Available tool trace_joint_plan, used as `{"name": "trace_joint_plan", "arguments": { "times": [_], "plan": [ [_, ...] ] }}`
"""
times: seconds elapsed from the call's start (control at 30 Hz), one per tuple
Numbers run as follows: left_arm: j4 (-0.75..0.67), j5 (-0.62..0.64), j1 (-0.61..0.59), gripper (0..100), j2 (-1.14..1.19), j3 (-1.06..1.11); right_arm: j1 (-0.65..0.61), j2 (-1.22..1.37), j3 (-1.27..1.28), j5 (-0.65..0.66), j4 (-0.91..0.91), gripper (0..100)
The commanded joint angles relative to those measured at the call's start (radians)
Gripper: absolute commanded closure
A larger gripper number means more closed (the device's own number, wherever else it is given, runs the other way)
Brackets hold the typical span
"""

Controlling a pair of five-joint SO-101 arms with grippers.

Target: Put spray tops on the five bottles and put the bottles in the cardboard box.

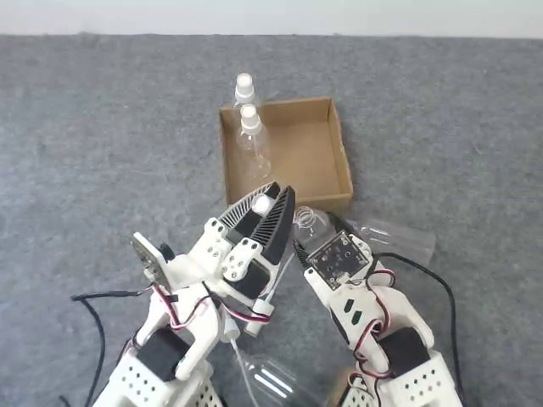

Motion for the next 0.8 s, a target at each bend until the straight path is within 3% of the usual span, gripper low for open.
{"name": "trace_joint_plan", "arguments": {
  "times": [0.0,0.5,0.6,0.77],
  "plan": [
    [0.006,-0.044,0.009,99,-0.017,-0.008,-0.005,-0.018,-0.028,0.006,-0.022,99.3],
    [0.018,-0.089,0.012,99,-0.012,0.027,-0.005,-0.018,-0.054,0.003,-0.050,99.3],
    [0.071,-0.091,0.064,99,-0.014,0.027,-0.007,-0.018,-0.054,0.003,-0.050,99.3],
    [0.094,-0.086,0.095,89,-0.014,0.025,-0.007,-0.018,-0.051,0.005,-0.045,99.3]
  ]
}}
